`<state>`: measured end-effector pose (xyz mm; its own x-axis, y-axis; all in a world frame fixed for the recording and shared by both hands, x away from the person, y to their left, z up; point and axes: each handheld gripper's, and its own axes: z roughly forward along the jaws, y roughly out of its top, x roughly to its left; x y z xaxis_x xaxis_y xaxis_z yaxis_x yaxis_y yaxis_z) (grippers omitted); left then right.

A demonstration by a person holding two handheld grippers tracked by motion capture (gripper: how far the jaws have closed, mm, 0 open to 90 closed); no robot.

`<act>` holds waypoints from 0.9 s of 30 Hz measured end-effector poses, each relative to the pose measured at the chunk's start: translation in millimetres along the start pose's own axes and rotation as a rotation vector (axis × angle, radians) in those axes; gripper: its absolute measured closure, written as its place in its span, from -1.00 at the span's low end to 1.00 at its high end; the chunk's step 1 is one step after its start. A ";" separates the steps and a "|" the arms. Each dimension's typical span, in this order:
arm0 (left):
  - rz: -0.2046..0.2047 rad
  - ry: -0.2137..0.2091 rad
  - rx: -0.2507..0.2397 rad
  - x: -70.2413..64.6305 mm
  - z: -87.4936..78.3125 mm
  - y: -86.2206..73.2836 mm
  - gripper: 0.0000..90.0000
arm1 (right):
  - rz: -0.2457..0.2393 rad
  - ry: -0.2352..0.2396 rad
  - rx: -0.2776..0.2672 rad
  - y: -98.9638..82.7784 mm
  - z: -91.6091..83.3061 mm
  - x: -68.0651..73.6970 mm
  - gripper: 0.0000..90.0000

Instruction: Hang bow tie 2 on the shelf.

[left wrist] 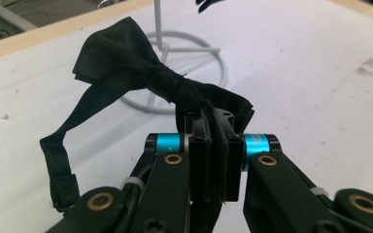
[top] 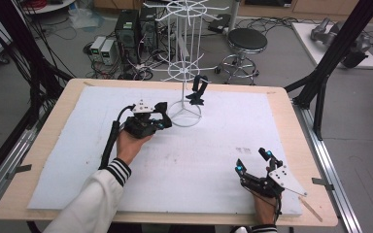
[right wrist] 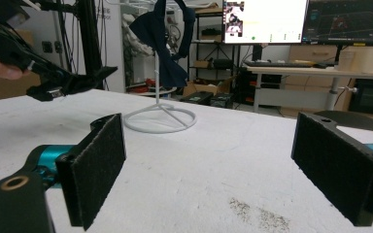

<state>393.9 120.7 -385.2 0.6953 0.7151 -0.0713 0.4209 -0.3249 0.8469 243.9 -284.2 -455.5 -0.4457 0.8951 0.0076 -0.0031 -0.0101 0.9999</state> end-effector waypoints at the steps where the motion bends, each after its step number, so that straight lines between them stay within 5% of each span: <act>1: 0.001 0.000 -0.011 -0.7 -3.0 0.6 0.90 | 0.000 0.000 0.000 0.0 0.0 0.0 -0.74; 27: -0.016 0.021 -0.182 11.8 -47.0 19.9 0.90 | -0.011 -0.001 0.000 0.0 0.0 -0.1 -0.74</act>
<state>383.1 151.8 -344.5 0.6765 0.7325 -0.0761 0.3179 -0.1973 0.9274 243.9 -284.2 -455.5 -0.4448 0.8956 -0.0032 -0.0082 -0.0005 1.0000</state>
